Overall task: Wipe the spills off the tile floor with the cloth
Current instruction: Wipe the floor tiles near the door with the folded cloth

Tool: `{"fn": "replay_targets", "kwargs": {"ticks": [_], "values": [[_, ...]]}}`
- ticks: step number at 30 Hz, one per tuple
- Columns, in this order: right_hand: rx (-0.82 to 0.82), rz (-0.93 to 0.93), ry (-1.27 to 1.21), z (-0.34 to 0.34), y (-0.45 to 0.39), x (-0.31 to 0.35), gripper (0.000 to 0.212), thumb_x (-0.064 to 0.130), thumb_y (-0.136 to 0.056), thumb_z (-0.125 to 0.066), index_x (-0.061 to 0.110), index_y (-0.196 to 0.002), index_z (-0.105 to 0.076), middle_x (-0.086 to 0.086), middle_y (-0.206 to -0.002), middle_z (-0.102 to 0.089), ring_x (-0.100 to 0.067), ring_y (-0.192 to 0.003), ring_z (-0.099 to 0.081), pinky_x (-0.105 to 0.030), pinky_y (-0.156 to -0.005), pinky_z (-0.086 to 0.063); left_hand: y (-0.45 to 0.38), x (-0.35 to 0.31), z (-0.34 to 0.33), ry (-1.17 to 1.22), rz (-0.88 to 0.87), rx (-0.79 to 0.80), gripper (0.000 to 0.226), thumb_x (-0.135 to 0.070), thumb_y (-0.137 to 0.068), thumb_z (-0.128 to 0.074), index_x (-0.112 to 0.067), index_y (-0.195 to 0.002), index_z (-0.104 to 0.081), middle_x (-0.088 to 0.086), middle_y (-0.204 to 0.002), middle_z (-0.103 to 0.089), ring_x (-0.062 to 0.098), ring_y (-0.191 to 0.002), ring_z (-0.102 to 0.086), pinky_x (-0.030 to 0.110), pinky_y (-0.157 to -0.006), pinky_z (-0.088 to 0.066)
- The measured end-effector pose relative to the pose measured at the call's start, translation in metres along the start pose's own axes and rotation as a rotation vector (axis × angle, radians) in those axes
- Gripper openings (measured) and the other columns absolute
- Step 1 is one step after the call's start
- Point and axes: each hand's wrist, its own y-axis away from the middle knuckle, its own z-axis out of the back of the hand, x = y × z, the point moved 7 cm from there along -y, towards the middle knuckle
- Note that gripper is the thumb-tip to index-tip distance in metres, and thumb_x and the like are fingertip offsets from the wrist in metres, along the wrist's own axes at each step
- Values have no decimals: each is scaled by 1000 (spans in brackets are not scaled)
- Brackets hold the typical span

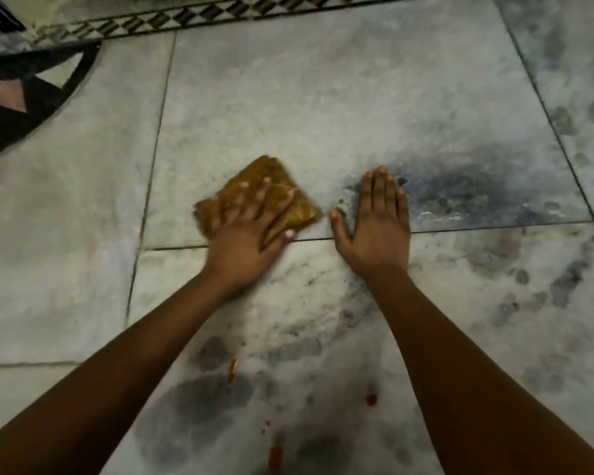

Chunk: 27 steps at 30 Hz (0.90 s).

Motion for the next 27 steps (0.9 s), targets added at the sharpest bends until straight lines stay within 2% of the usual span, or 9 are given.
{"fn": "replay_targets", "kwargs": {"ticks": [4, 6, 8, 11, 14, 17, 20, 23, 27], "values": [[-24, -10, 0, 2, 1, 1, 81, 55, -89, -18, -1, -147, -17, -20, -154, -15, -31, -143, -15, -38, -116, -3, -24, 69, 13, -3, 317, 9, 63, -67, -86, -25, -45, -144, -16, -7, -158, 3, 30, -144, 3, 59, -110, 2], [-24, -11, -4, 2, 1, 1, 81, 55, -88, -18, -1, -146, -18, -21, -154, -16, -31, -143, -15, -37, -116, -2, -65, 77, 20, 64, 399, 17, 60, -61, -92, -30, -43, -146, -13, -4, -158, 6, 37, -143, 4, 62, -110, 1], [-28, -10, 2, 2, 1, 0, 81, 55, -88, -19, -1, -147, -18, -20, -154, -17, -31, -143, -15, -38, -116, -3, -108, 66, 25, 111, 396, 22, 59, -57, -94, -30, -40, -147, -11, 0, -158, 7, 42, -142, 3, 61, -111, 0], [-24, -8, 9, 2, 1, 1, 81, 55, -88, -20, -1, -146, -20, -20, -154, -18, -31, -143, -16, -38, -116, -6, -135, 24, 19, 104, 293, 40, 60, -55, -94, -29, -37, -148, -8, -1, -158, 6, 43, -141, 5, 62, -111, 0], [-8, -14, 4, 1, 0, 1, 81, 56, -88, -20, 0, -147, -20, -19, -154, -18, -30, -143, -16, -38, -116, -6, -97, -14, 4, -4, 91, 42, 62, -64, -90, -23, -44, -146, -6, -5, -158, 5, 36, -143, 6, 63, -108, 3], [-16, -21, -6, 2, -1, -1, 80, 55, -88, -22, 0, -146, -21, -19, -154, -19, -30, -143, -17, -38, -116, -6, -36, 0, -1, -33, -17, 47, 68, -73, -76, -8, -53, -141, 0, -8, -158, 4, 30, -144, 3, 57, -110, 2], [-6, -15, -1, 0, 1, -2, 79, 55, -89, -20, 1, -147, -18, -18, -154, -17, -29, -144, -15, -37, -116, -5, -5, 53, 3, 0, 151, -2, 71, -76, -74, -12, -53, -141, -8, -8, -158, 5, 29, -144, 5, 58, -109, 2], [-4, -10, -18, -2, 0, -1, 81, 56, -88, -17, 2, -147, -16, -17, -155, -14, -28, -144, -11, -35, -116, 0, -36, 92, 11, 63, 315, -35, 69, -69, -81, -27, -40, -143, -27, -2, -158, -5, 35, -143, -3, 60, -111, -6], [-19, -8, -14, 0, 1, -2, 81, 56, -87, -18, 1, -147, -19, -18, -154, -17, -29, -144, -14, -36, -115, -2, -95, 79, 19, 62, 244, -76, 58, -56, -89, -35, -28, -139, -41, 4, -153, -27, 38, -138, -24, 54, -111, -21]]}}
